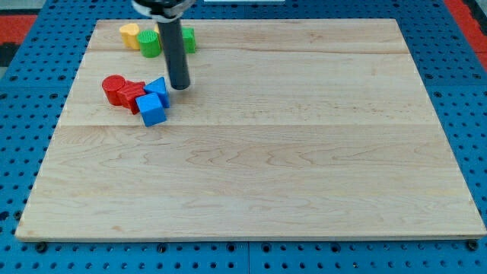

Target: Push the blue triangle along with blue cube down a bit

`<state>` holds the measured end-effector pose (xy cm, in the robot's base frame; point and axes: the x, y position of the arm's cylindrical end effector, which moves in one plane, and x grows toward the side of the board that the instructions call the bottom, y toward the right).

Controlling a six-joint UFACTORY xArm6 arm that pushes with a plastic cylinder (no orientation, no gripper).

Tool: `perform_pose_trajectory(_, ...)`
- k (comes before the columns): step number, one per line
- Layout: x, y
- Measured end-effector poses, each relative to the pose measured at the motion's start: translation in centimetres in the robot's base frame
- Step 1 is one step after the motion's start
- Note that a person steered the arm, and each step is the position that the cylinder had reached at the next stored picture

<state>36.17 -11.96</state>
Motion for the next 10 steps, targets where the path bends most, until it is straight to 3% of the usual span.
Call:
perform_pose_trajectory(2, -2.9, -3.6)
perform_pose_trajectory(3, 3.1, -6.0)
perform_pose_trajectory(4, 4.5, -4.6)
perform_pose_trajectory(6, -0.6, -4.9)
perform_pose_trajectory(9, 6.0, -1.9)
perform_pose_trajectory(10, 6.0, -1.9)
